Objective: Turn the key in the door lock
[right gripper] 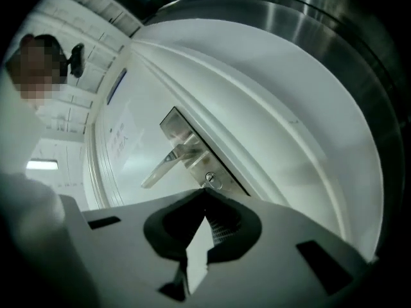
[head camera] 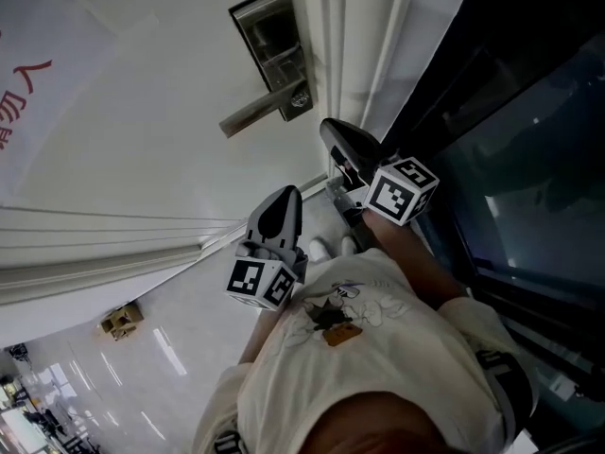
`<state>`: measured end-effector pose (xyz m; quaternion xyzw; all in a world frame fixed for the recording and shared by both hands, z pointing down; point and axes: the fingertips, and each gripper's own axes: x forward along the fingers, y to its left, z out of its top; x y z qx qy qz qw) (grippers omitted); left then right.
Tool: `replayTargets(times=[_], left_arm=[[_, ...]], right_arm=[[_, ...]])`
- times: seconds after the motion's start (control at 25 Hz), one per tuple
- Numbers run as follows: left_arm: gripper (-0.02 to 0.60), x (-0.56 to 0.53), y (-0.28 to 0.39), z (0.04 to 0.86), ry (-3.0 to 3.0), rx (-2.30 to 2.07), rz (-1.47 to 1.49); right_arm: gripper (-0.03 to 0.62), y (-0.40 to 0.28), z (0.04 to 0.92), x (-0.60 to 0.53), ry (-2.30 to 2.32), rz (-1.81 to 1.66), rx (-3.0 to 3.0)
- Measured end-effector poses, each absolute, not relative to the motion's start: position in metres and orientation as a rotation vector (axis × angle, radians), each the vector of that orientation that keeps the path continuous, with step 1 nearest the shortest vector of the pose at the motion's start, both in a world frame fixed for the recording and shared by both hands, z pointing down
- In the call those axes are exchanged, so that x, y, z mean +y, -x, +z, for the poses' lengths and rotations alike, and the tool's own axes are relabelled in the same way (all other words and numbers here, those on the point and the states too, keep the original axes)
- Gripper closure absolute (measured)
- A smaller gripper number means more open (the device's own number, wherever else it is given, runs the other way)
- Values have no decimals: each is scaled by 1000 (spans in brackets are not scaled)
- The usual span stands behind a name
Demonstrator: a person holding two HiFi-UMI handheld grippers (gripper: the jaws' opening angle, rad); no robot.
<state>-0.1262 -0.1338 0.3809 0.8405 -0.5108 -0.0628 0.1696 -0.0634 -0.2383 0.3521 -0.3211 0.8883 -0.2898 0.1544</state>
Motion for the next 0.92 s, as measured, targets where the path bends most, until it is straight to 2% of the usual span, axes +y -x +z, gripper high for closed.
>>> replayTargets(times=[0.36,0.68,0.92], left_arm=[[577,-142,104,379,-2437,-1373,-148],[577,-146,97,374,-2455,-1336,-141],[577,-158,113,368,-2472,-1465,-170]], right_arm=[[588,34,366,-205,1170,-431,2760],[588,25,394,-190,1132,-524,2846],[588,57,386,-225,762,-627,2949]])
